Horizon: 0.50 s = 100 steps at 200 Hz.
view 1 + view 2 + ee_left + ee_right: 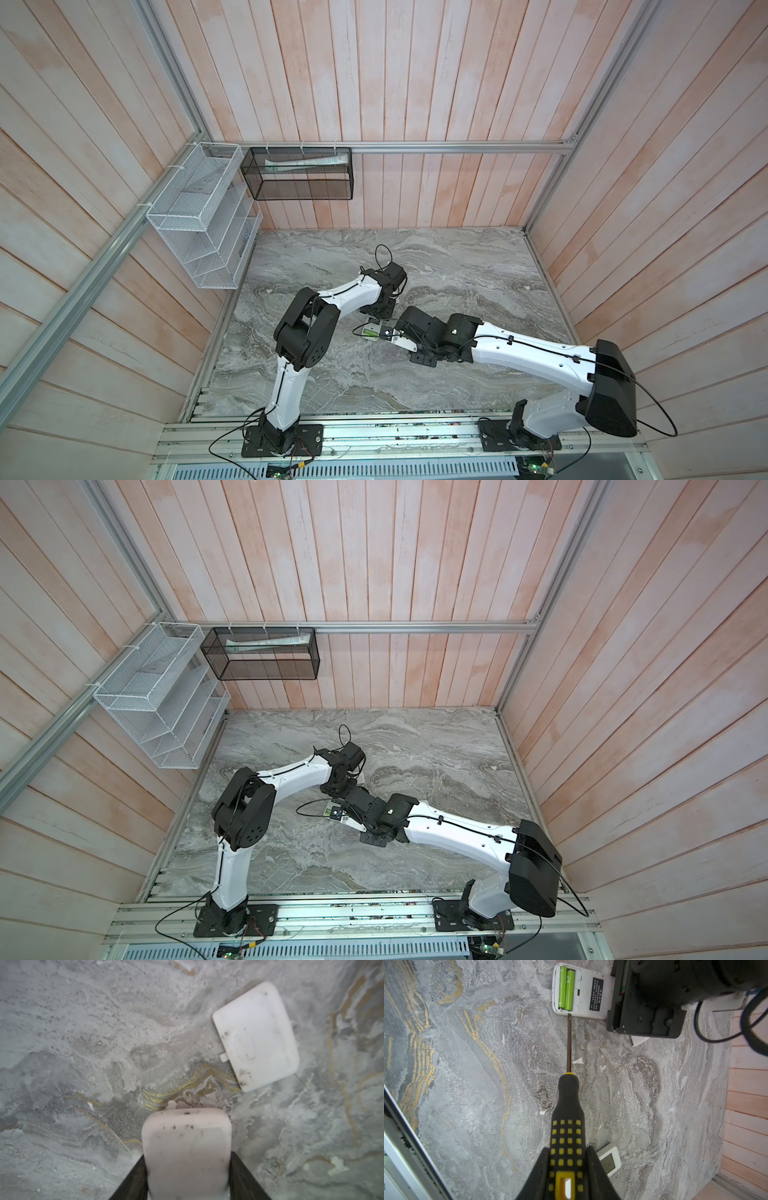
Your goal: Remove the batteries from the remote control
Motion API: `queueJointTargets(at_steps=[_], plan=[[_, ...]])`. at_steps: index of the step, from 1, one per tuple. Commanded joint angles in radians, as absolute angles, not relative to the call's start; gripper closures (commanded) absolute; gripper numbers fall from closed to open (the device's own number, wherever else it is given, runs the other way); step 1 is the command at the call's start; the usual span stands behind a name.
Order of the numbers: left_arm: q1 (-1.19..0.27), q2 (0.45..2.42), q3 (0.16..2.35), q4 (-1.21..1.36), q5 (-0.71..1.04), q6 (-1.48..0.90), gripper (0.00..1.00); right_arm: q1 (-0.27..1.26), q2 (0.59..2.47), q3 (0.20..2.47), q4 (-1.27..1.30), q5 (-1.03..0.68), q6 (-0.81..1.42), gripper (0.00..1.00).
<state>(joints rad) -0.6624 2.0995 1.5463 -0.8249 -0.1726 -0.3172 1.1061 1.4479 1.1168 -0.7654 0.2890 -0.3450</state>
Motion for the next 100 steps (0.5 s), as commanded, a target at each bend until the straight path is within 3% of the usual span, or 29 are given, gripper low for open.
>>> queueJointTargets(at_steps=[1, 100], plan=[[-0.660, 2.149, 1.542, -0.876, -0.225, -0.300, 0.51, 1.116, 1.457, 1.143, -0.776, 0.285, -0.349, 1.00], [-0.664, 2.155, 1.538, -0.876, -0.224, -0.302, 0.51, 1.118, 1.450, 1.146, -0.743, 0.288, -0.365, 1.00]])
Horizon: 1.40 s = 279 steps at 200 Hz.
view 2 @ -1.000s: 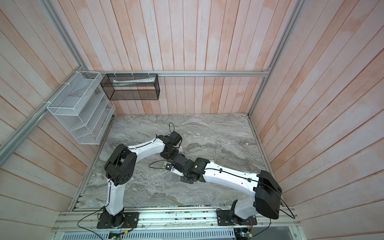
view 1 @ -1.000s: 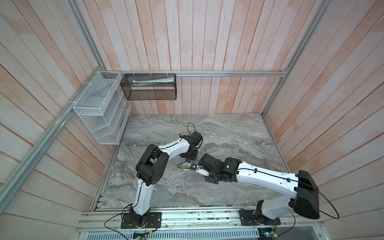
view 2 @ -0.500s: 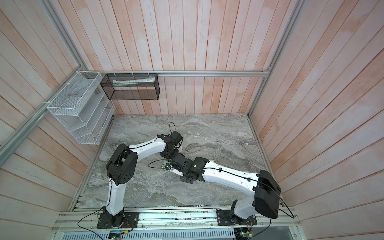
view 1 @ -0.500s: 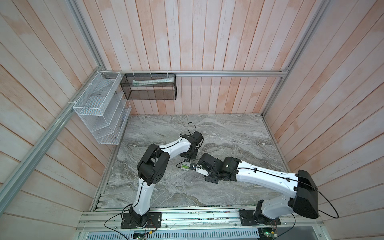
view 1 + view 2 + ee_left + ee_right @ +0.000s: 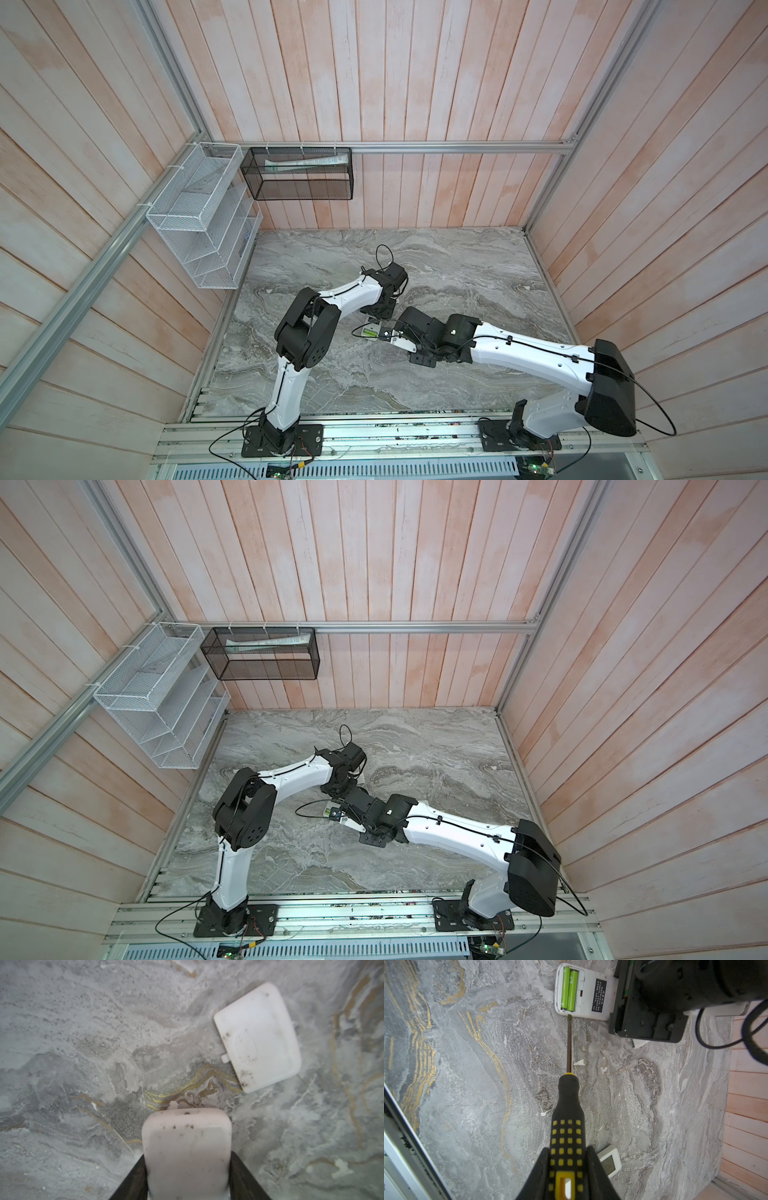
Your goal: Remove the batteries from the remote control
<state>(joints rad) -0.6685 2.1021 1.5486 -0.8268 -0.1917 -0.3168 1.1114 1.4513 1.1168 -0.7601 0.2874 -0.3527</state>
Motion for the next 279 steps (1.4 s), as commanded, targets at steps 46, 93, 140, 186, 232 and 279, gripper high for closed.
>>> queueJointTargets(at_steps=[46, 93, 140, 186, 232, 279], plan=[[-0.666, 2.160, 1.533, -0.874, -0.224, -0.301, 0.51, 1.118, 1.439, 1.147, -0.730, 0.289, -0.372, 1.00], [-0.666, 2.163, 1.531, -0.873, -0.224, -0.302, 0.51, 1.118, 1.429, 1.149, -0.738, 0.289, -0.376, 1.00], [-0.666, 2.165, 1.531, -0.873, -0.225, -0.301, 0.51, 1.119, 1.418, 1.154, -0.731, 0.289, -0.377, 1.00], [-0.666, 2.168, 1.528, -0.871, -0.226, -0.302, 0.51, 1.120, 1.411, 1.147, -0.731, 0.290, -0.383, 1.00], [-0.666, 2.166, 1.528, -0.875, -0.230, -0.300, 0.51, 1.119, 1.441, 1.141, -0.739, 0.301, -0.382, 1.00], [-0.666, 2.167, 1.539, -0.887, -0.248, -0.301, 0.51, 1.118, 1.452, 1.137, -0.747, 0.311, -0.382, 1.00]])
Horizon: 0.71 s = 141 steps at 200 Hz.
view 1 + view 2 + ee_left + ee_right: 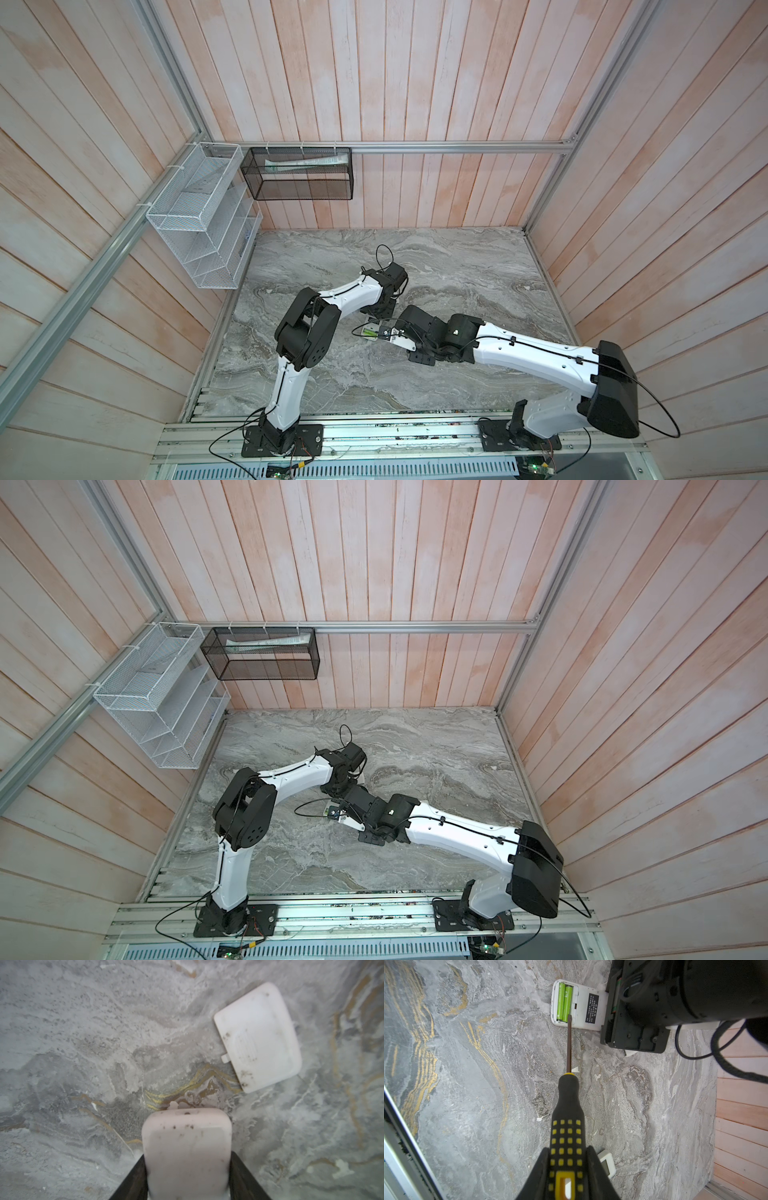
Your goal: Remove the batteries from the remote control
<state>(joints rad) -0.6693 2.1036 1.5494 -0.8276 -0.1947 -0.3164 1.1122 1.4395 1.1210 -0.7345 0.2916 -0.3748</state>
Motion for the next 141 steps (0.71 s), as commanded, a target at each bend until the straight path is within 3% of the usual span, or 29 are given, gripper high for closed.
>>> queueJointTargets(at_steps=[1, 141], plan=[[-0.666, 2.166, 1.539, -0.887, -0.248, -0.301, 0.51, 1.118, 1.454, 1.137, -0.748, 0.312, -0.382, 1.00], [-0.676, 2.186, 1.568, -0.906, -0.262, -0.299, 0.51, 1.117, 1.466, 1.115, -0.741, 0.321, -0.383, 1.00]])
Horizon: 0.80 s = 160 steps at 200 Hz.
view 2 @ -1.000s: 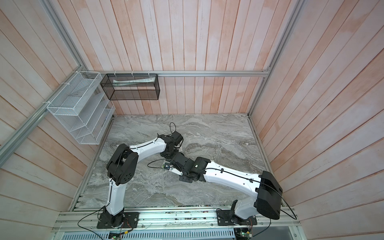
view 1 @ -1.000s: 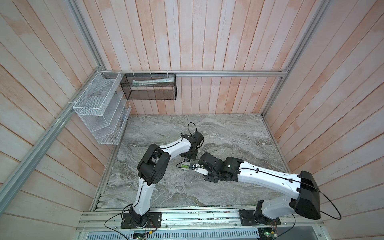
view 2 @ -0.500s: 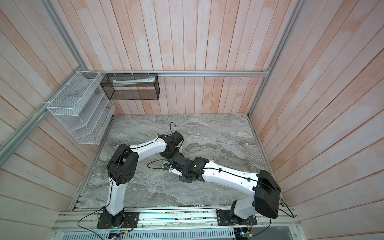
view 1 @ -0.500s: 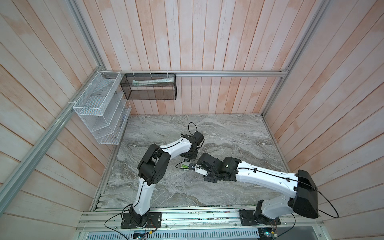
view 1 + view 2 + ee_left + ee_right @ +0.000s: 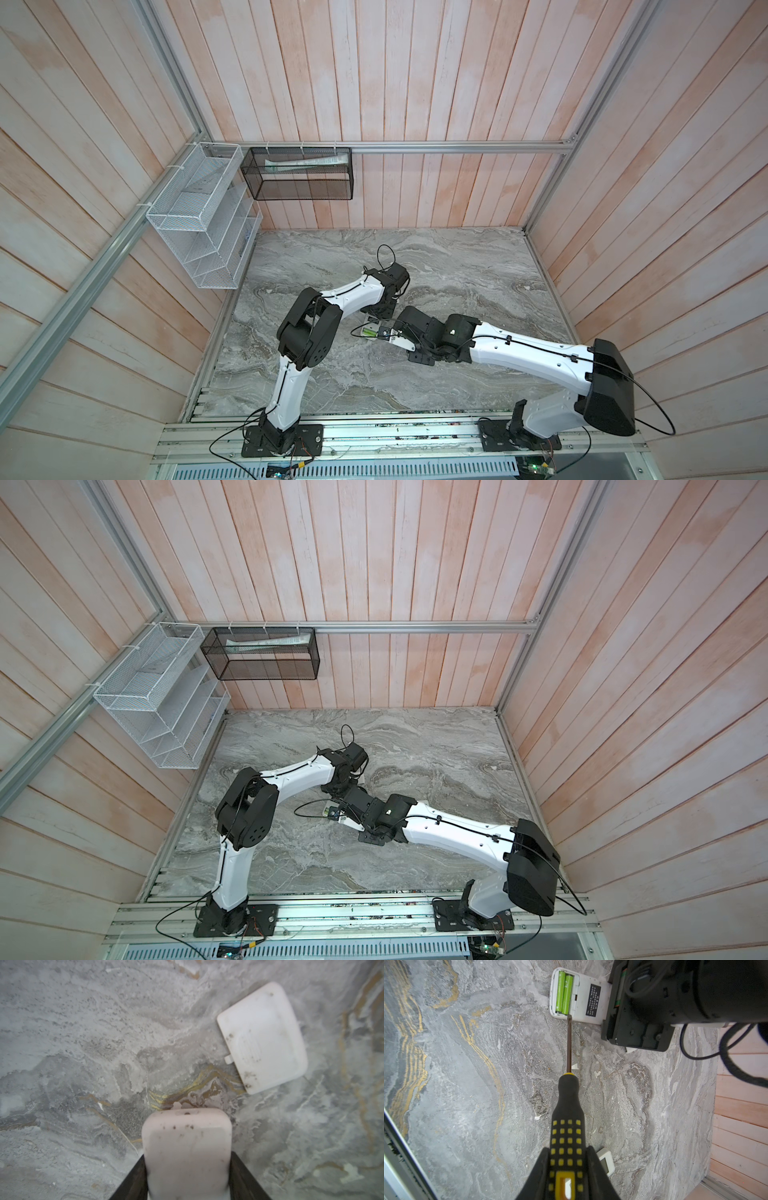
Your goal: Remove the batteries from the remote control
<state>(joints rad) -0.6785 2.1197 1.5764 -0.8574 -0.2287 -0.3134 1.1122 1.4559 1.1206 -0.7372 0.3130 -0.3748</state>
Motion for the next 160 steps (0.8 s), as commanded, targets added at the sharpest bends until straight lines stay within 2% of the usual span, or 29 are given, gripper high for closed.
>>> queueJointTargets(at_steps=[1, 160], plan=[[-0.676, 2.186, 1.568, -0.906, -0.262, -0.299, 0.51, 1.117, 1.466, 1.114, -0.742, 0.321, -0.382, 1.00], [-0.683, 2.188, 1.565, -0.904, -0.265, -0.299, 0.52, 1.117, 1.509, 1.120, -0.747, 0.292, -0.386, 1.00]])
